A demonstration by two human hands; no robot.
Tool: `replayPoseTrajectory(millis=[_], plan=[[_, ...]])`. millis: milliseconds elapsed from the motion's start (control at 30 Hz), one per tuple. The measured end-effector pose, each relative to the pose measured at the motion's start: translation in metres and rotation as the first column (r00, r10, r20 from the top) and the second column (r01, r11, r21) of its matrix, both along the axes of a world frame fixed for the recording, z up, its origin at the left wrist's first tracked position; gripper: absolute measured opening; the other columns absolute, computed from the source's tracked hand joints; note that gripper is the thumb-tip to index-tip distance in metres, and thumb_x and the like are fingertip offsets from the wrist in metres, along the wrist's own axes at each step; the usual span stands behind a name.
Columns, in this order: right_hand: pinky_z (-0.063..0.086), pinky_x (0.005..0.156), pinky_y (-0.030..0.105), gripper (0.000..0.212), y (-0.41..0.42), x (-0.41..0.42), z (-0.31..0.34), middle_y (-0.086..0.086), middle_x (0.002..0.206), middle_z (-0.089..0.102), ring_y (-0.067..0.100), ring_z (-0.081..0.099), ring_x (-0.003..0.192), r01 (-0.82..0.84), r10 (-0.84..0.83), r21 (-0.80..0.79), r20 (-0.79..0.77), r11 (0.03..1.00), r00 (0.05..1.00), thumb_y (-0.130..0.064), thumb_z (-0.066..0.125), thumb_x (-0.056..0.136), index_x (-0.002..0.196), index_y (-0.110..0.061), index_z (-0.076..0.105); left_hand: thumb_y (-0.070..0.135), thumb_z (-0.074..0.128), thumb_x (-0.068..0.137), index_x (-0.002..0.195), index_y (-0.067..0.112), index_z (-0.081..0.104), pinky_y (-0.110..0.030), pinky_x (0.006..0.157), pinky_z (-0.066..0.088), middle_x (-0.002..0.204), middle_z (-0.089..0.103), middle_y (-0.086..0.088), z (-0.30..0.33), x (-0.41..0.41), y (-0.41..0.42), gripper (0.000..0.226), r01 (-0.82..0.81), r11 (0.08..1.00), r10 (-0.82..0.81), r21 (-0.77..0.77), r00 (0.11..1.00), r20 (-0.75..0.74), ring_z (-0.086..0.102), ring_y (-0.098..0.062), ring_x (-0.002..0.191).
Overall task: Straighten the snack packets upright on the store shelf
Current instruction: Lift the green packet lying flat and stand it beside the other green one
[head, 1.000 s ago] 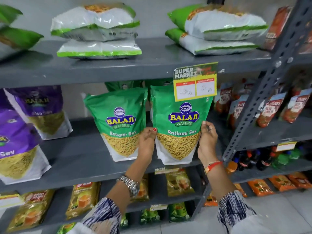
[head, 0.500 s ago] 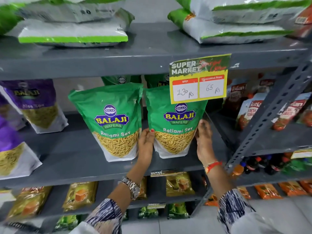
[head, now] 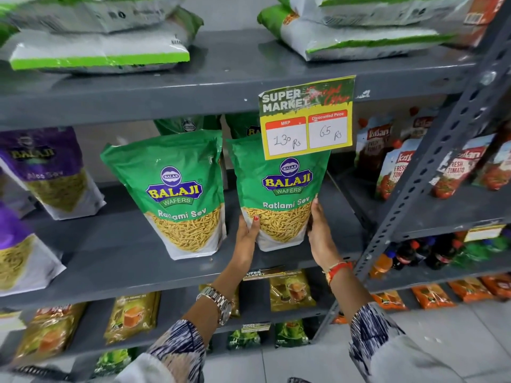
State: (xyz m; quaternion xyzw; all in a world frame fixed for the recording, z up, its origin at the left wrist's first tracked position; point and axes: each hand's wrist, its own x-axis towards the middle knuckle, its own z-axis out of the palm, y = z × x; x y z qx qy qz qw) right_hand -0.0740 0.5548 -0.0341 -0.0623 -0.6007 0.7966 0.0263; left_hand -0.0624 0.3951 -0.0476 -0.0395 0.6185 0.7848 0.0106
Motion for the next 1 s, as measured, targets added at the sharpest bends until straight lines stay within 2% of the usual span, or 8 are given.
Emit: replayPoseTrajectory(millis=[200, 267, 333, 433, 567, 700, 833, 1000], plan=[[0.043, 0.099, 0.033, 0.031, -0.004, 0.008, 0.001, 0.004, 0.132, 0.054, 0.012, 0.054, 0.115, 0.209, -0.209, -0.007, 0.026, 0.978, 0.978, -0.043, 0.040, 0.095, 0.120, -0.027, 0.051, 0.023, 0.043, 0.094, 0.134, 0.014, 0.036, 0.003, 0.078, 0.041, 0.121, 0.051, 0.007, 0.008, 0.017, 0.000, 0.041, -0.109, 0.991, 0.102, -0.076, 0.991, -0.084, 0.051, -0.002, 0.109], [0.041, 0.089, 0.024, 0.012, -0.011, 0.023, -0.001, 0.001, 0.121, 0.056, 0.002, 0.054, 0.103, 0.396, -0.397, -0.054, -0.015, 0.917, 0.918, -0.033, 0.048, 0.094, 0.105, -0.031, 0.053, 0.025, 0.045, 0.094, 0.125, 0.017, 0.047, 0.003, 0.073, 0.041, 0.110, 0.057, 0.013, 0.007, 0.033, -0.004, 0.032, -0.312, 0.943, 0.293, -0.120, 0.944, -0.153, 0.055, 0.011, 0.093], [0.041, 0.086, 0.021, 0.008, -0.023, 0.042, -0.007, -0.003, 0.107, 0.056, 0.002, 0.054, 0.096, 0.499, -0.505, -0.088, -0.086, 0.862, 0.859, -0.022, 0.054, 0.091, 0.097, -0.027, 0.053, 0.025, 0.044, 0.094, 0.108, 0.022, 0.056, -0.008, 0.068, 0.045, 0.095, 0.062, 0.012, 0.003, 0.050, -0.015, 0.019, -0.488, 0.859, 0.453, -0.153, 0.865, -0.215, 0.056, 0.003, 0.079], [0.044, 0.077, 0.013, 0.012, -0.056, 0.067, -0.012, -0.002, 0.097, 0.056, -0.002, 0.056, 0.085, 0.422, -0.426, -0.063, -0.204, 0.904, 0.882, -0.011, 0.056, 0.085, 0.095, -0.014, 0.052, 0.023, 0.045, 0.091, 0.097, 0.021, 0.055, -0.012, 0.068, 0.042, 0.089, 0.058, 0.012, 0.000, 0.067, -0.044, 0.012, -0.666, 0.726, 0.586, -0.169, 0.729, -0.355, 0.053, 0.002, 0.078], [0.042, 0.070, 0.005, 0.021, -0.106, 0.079, -0.013, -0.001, 0.099, 0.058, -0.009, 0.056, 0.082, 0.132, -0.107, 0.088, -0.247, 0.987, 0.963, -0.016, 0.058, 0.085, 0.101, -0.004, 0.055, 0.028, 0.044, 0.088, 0.111, 0.011, 0.046, -0.021, 0.083, 0.037, 0.103, 0.046, 0.003, 0.008, 0.059, -0.098, 0.029, -0.796, 0.592, 0.726, -0.129, 0.596, -0.344, 0.045, -0.012, 0.096], [0.033, 0.097, 0.005, 0.047, -0.147, 0.063, -0.002, 0.003, 0.137, 0.044, -0.011, 0.043, 0.118, -0.121, 0.148, 0.221, -0.113, 0.968, 0.982, -0.033, 0.056, 0.091, 0.133, -0.020, 0.042, 0.036, 0.039, 0.093, 0.137, 0.018, 0.028, -0.033, 0.106, 0.030, 0.140, 0.032, 0.000, 0.015, 0.041, -0.143, 0.048, -0.683, 0.715, 0.652, -0.150, 0.729, -0.207, 0.033, -0.010, 0.124], [0.014, 0.120, 0.044, 0.081, -0.174, 0.042, 0.014, 0.007, 0.159, 0.015, 0.022, 0.012, 0.147, -0.152, 0.157, 0.288, 0.006, 0.945, 0.988, -0.050, 0.052, 0.088, 0.149, -0.018, 0.010, 0.038, 0.033, 0.096, 0.138, 0.021, 0.025, -0.048, 0.111, 0.033, 0.142, 0.038, -0.006, 0.025, 0.025, -0.156, 0.047, -0.519, 0.853, 0.512, -0.051, 0.852, -0.109, 0.041, -0.020, 0.126], [0.029, 0.114, 0.053, 0.074, -0.183, 0.032, 0.022, 0.013, 0.151, 0.037, 0.029, 0.035, 0.139, -0.165, 0.166, 0.209, 0.010, 0.964, 0.986, -0.047, 0.054, 0.088, 0.146, -0.015, 0.021, 0.036, 0.030, 0.097, 0.137, 0.017, 0.024, -0.045, 0.106, 0.038, 0.137, 0.042, -0.009, 0.031, 0.022, -0.156, 0.046, -0.441, 0.896, 0.439, -0.040, 0.897, -0.060, 0.045, -0.025, 0.125]])
